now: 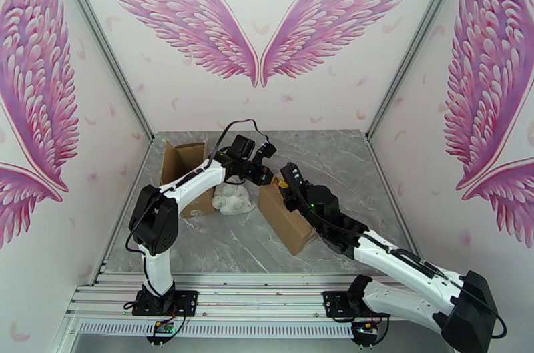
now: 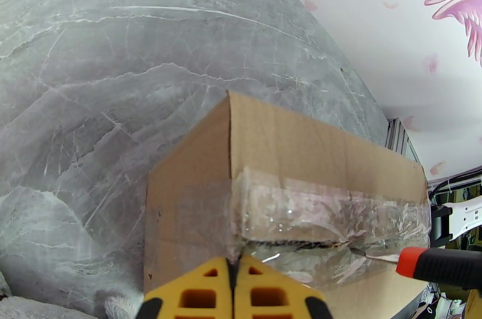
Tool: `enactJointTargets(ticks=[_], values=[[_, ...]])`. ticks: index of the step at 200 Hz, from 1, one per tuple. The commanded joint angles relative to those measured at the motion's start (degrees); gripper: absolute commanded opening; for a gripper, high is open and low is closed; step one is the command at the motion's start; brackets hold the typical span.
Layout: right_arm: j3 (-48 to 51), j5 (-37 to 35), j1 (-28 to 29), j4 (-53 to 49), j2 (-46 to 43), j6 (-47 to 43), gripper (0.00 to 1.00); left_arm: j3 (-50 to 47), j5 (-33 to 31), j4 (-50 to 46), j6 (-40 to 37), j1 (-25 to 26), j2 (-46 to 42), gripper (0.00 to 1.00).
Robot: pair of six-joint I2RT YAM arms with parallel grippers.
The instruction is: Unpack the express box
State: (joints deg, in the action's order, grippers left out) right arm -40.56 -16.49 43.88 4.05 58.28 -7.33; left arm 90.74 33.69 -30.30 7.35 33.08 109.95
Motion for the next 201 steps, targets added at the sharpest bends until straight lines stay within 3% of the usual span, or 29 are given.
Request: enactJointTargets(ticks=[1,69,201], values=[[1.0,-2.1,-0.5,-7.3,-3.3,0.4,0.01,-0.8,-3.6,-1.2,0.3,-1.4,0.4,0.00],[-0.8,0.6,-0.3,-18.0,-5.7,1.4,0.01,-1.4,-5.8,0.0,2.2,-3.8,-0.5,0.00],[-4.5,-1.6,2.4,-26.7,-10.2,1.9,0.01,-1.4,-8.0,1.2,3.7,-6.3,-1.0,0.00]])
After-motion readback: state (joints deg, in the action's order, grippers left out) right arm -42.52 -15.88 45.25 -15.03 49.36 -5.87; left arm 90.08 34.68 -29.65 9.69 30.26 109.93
